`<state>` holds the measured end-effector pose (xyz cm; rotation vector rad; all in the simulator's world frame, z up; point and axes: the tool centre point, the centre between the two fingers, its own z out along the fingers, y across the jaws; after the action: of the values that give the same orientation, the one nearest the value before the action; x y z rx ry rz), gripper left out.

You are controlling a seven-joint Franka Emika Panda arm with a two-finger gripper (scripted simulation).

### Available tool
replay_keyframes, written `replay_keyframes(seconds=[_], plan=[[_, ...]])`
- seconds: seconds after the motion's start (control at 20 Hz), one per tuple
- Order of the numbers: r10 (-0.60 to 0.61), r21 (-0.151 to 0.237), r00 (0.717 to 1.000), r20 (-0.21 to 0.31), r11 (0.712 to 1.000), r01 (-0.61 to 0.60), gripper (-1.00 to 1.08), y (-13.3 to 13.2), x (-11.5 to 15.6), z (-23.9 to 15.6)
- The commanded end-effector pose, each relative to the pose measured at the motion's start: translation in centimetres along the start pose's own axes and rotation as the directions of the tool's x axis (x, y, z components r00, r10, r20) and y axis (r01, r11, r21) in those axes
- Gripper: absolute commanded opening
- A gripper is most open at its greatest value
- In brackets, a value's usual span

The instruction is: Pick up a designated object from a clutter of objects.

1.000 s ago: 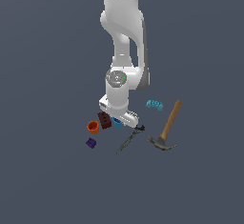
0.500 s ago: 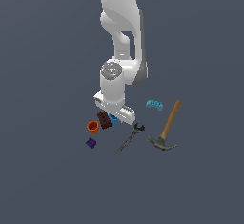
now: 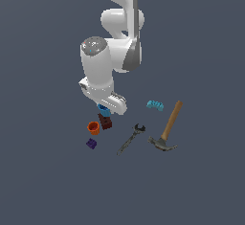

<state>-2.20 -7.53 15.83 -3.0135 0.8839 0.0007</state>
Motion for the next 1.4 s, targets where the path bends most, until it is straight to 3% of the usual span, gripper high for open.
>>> replay_keyframes(seconds=[0.0, 0.9, 1.35], plan=[[0.001, 0.001, 1.000, 0.000, 1.000, -0.001, -1.00, 1.1, 0.7, -2.6], [0.001, 0.000, 1.000, 0.000, 1.000, -0.001, -1.00, 8.2, 6.1, -20.4], [0.000, -0.001, 1.000, -0.001, 1.000, 0.000, -1.00, 10.2, 8.1, -25.9]])
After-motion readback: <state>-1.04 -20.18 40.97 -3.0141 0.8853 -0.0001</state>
